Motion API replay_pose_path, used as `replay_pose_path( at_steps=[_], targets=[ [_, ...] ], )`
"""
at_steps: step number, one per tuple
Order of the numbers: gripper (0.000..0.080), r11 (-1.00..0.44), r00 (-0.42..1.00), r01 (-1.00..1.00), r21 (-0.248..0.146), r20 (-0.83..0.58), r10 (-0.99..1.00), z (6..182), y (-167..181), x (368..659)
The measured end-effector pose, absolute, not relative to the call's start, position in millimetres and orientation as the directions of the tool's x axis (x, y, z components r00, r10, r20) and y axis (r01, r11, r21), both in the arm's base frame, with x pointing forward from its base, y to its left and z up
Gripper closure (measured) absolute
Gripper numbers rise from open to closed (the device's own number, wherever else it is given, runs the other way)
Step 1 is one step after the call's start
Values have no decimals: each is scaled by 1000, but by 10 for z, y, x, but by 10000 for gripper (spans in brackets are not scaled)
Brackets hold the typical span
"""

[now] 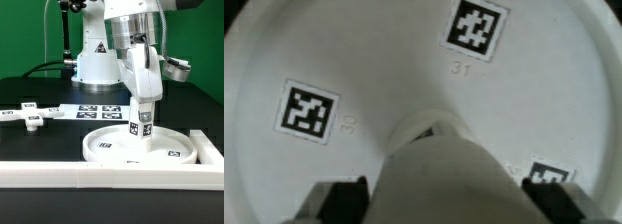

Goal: Assemble round table

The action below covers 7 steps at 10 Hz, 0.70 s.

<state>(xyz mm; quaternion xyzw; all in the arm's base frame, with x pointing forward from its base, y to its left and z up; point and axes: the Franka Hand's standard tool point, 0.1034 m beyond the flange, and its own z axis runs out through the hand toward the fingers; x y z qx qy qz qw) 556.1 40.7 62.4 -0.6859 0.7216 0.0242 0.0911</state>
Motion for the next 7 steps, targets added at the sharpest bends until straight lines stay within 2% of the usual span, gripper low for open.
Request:
replay_pose_path(
  at_steps=[1,2,3,7],
  targets=[
    [390,37,-22,-995,-93,-163,-986,623,412,5561],
    [227,-24,38,-995,-96,-154,-987,628,421,5562],
    [174,-115,129,-988,-102,-142,-981,651,449,5587],
    [150,-382,397,-914,-140,-108,-911,663,490,5603]
  ],
)
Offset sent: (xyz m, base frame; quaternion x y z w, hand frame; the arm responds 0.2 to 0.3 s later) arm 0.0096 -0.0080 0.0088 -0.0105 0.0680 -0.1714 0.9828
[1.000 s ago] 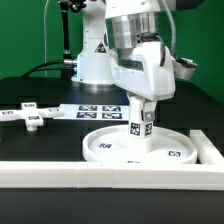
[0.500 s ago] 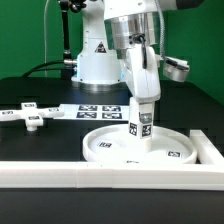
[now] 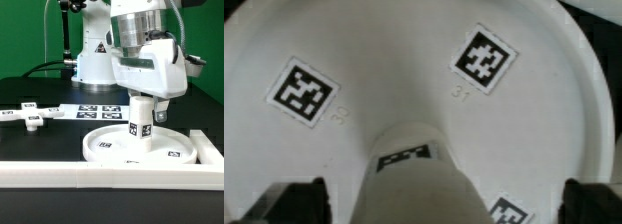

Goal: Assemble round table

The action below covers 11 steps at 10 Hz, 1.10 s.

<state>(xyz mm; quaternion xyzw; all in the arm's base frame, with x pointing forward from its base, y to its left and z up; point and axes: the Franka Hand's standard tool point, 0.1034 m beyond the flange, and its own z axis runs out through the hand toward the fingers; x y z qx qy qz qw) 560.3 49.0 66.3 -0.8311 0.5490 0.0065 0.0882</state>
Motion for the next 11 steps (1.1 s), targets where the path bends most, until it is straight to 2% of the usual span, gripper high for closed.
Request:
replay_pose_path(
  at_steps=[3,6,11],
  targets=[
    [150,-644,658,-748,-161,-53,-751,666,449,5611],
    [150,-880,886,-456,-131,28,-463,677,418,5629],
    [150,-988,990,-117,-104,71,-125,673,423,5626]
  ],
)
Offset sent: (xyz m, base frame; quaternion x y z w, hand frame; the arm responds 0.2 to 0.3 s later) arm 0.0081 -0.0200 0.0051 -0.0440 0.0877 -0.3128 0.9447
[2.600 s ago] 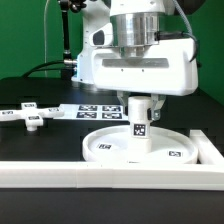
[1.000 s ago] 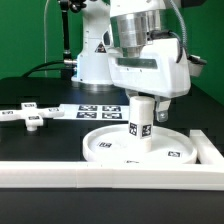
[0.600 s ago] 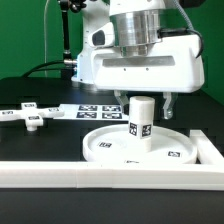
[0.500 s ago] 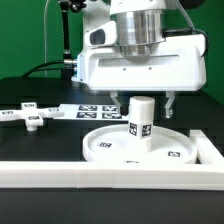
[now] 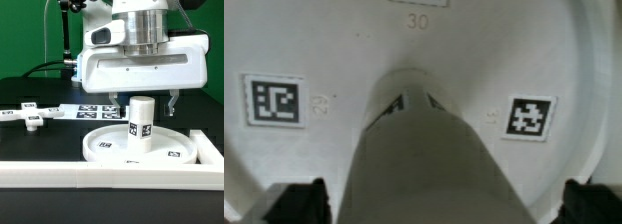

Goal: Assemble round table

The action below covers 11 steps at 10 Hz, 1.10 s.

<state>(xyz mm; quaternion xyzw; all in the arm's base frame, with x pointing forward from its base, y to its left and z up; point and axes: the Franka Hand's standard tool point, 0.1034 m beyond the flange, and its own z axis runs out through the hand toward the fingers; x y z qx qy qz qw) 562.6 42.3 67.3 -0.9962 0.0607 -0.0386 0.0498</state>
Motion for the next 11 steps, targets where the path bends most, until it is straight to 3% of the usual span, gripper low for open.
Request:
replay_pose_path(
  at_steps=[3,6,11],
  targets=[
    [150,-982,978,182,-54,112,176,667,469,5637],
    [150,-883,878,469,1,102,467,694,556,5652],
    [150,-699,694,714,37,92,714,693,517,5656]
  ],
)
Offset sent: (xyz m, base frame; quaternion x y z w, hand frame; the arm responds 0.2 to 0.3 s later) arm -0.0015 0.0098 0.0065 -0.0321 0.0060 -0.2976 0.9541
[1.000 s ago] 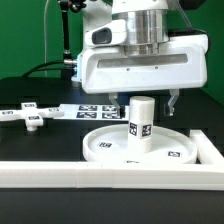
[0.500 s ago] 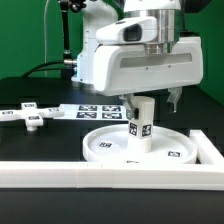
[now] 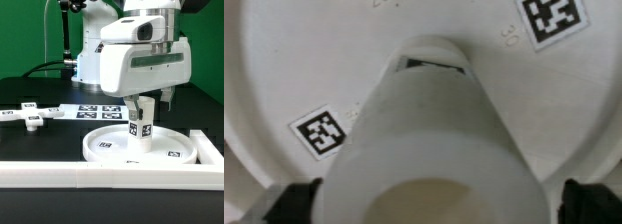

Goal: Assemble round table

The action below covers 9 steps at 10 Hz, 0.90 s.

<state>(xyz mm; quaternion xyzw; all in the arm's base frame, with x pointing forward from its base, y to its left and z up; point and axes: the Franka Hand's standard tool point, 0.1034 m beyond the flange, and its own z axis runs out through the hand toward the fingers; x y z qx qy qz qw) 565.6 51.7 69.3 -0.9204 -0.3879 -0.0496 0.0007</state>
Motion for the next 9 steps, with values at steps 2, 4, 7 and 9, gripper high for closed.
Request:
replay_pose_path(
  at_steps=[2,4,7,9],
  targets=[
    [150,-555,548,828,86,88,832,697,498,5684],
    [150,-345,342,931,119,45,938,675,482,5660],
    [150,-120,122,984,133,-10,992,669,460,5654],
    [150,13,-7,991,133,-46,999,669,443,5655]
  ],
)
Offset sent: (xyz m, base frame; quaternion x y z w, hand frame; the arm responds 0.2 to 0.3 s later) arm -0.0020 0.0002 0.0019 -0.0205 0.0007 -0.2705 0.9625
